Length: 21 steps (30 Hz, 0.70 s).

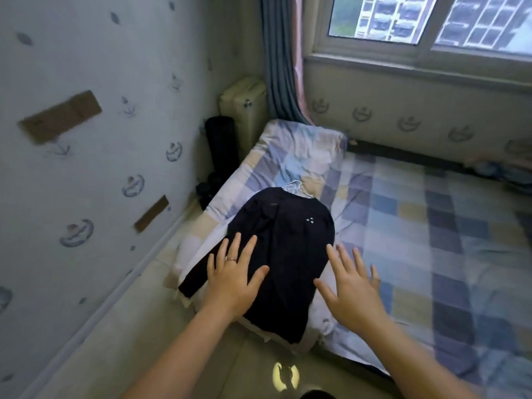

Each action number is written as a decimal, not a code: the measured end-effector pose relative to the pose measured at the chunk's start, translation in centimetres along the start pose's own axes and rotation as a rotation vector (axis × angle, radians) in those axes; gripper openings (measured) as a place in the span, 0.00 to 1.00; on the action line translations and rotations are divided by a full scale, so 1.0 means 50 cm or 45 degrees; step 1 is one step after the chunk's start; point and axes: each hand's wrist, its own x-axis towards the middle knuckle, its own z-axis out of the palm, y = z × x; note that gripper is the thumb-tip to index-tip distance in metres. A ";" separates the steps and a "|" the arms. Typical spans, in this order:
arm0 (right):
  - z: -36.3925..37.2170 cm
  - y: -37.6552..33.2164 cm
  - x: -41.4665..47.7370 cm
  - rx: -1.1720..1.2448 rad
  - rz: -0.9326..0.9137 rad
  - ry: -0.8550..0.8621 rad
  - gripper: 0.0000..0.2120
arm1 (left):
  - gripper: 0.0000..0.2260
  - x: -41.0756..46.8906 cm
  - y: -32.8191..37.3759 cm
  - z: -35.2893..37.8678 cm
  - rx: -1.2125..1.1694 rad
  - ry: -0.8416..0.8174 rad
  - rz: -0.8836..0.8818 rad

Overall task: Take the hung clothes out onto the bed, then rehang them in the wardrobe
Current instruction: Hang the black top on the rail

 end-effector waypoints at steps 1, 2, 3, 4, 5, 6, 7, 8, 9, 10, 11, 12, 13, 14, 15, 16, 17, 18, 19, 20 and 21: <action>0.002 0.008 0.018 0.003 0.043 -0.009 0.34 | 0.35 0.035 0.002 0.004 -0.006 -0.016 0.022; 0.005 0.017 0.036 0.005 0.086 -0.020 0.34 | 0.34 0.069 0.005 0.008 -0.011 -0.032 0.042; 0.007 0.025 0.056 0.006 0.121 -0.027 0.34 | 0.32 0.103 0.007 0.013 -0.016 -0.053 0.056; 0.010 0.033 0.076 0.010 0.150 -0.031 0.34 | 0.31 0.135 0.010 0.018 -0.021 -0.077 0.065; 0.011 0.040 0.098 0.021 0.173 -0.032 0.35 | 0.31 0.168 0.013 0.024 -0.025 -0.097 0.071; 0.012 0.046 0.121 0.037 0.192 -0.035 0.35 | 0.30 0.201 0.016 0.030 -0.023 -0.113 0.077; 0.014 0.052 0.146 0.052 0.209 -0.043 0.35 | 0.30 0.234 0.017 0.035 -0.015 -0.127 0.081; 0.014 0.056 0.174 0.062 0.221 -0.053 0.35 | 0.30 0.267 0.018 0.040 -0.005 -0.143 0.078; 0.013 0.062 0.201 0.070 0.231 -0.064 0.34 | 0.30 0.299 0.019 0.046 0.004 -0.164 0.070; 0.010 0.069 0.229 0.082 0.245 -0.075 0.34 | 0.30 0.329 0.020 0.052 0.010 -0.187 0.060; 0.005 0.075 0.259 0.095 0.260 -0.081 0.34 | 0.29 0.358 0.021 0.058 0.010 -0.208 0.047; 0.003 0.082 0.290 0.104 0.272 -0.086 0.34 | 0.29 0.384 0.021 0.063 0.007 -0.229 0.032; 0.000 0.088 0.321 0.114 0.283 -0.088 0.34 | 0.29 0.411 0.021 0.068 0.006 -0.249 0.018; -0.002 0.096 0.354 0.128 0.296 -0.092 0.34 | 0.29 0.440 0.022 0.074 0.008 -0.266 0.006; -0.005 0.103 0.386 0.141 0.306 -0.098 0.34 | 0.29 0.471 0.021 0.081 0.002 -0.278 -0.010; -0.005 0.112 0.416 0.150 0.316 -0.107 0.34 | 0.29 0.501 0.020 0.087 -0.018 -0.285 -0.037; -0.005 0.121 0.445 0.156 0.330 -0.112 0.34 | 0.29 0.531 0.021 0.092 -0.046 -0.283 -0.069; -0.002 0.131 0.473 0.157 0.349 -0.115 0.34 | 0.29 0.563 0.022 0.096 -0.072 -0.279 -0.097; 0.001 0.139 0.499 0.154 0.364 -0.121 0.34 | 0.29 0.594 0.021 0.101 -0.086 -0.278 -0.115; 0.006 0.147 0.526 0.150 0.376 -0.131 0.34 | 0.29 0.626 0.020 0.107 -0.092 -0.280 -0.126; 0.013 0.154 0.552 0.146 0.386 -0.143 0.34 | 0.28 0.658 0.017 0.116 -0.092 -0.285 -0.130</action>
